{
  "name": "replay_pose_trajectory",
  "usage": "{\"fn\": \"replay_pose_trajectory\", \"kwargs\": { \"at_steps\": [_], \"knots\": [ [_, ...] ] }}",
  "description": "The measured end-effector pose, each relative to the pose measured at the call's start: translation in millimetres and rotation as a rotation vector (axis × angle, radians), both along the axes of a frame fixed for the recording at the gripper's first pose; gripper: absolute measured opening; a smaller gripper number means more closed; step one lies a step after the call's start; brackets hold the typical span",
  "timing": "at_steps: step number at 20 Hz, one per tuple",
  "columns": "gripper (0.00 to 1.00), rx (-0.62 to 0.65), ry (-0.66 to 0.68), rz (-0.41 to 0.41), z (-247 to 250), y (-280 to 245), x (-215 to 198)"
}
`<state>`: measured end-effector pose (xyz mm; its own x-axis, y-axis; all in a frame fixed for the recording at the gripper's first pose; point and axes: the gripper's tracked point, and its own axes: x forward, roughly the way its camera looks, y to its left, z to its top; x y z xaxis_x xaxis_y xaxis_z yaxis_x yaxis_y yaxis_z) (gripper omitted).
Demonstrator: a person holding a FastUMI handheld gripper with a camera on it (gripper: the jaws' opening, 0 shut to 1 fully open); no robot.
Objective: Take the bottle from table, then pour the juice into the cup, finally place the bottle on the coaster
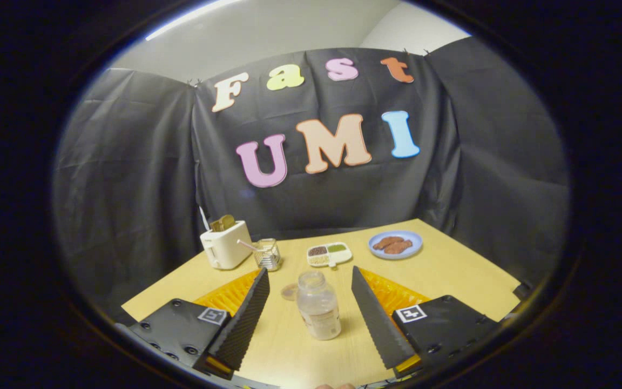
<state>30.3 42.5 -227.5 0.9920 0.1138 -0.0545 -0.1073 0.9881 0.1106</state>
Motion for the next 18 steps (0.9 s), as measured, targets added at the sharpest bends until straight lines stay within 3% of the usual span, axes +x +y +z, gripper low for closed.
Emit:
{"fn": "replay_pose_trajectory", "kwargs": {
  "at_steps": [8,18],
  "knots": [
    [0.97,-0.061,0.104,0.022,-81.4,9.5,38.1],
    [0.97,-0.057,0.169,0.008,-133.4,4.8,78.0]
  ]
}}
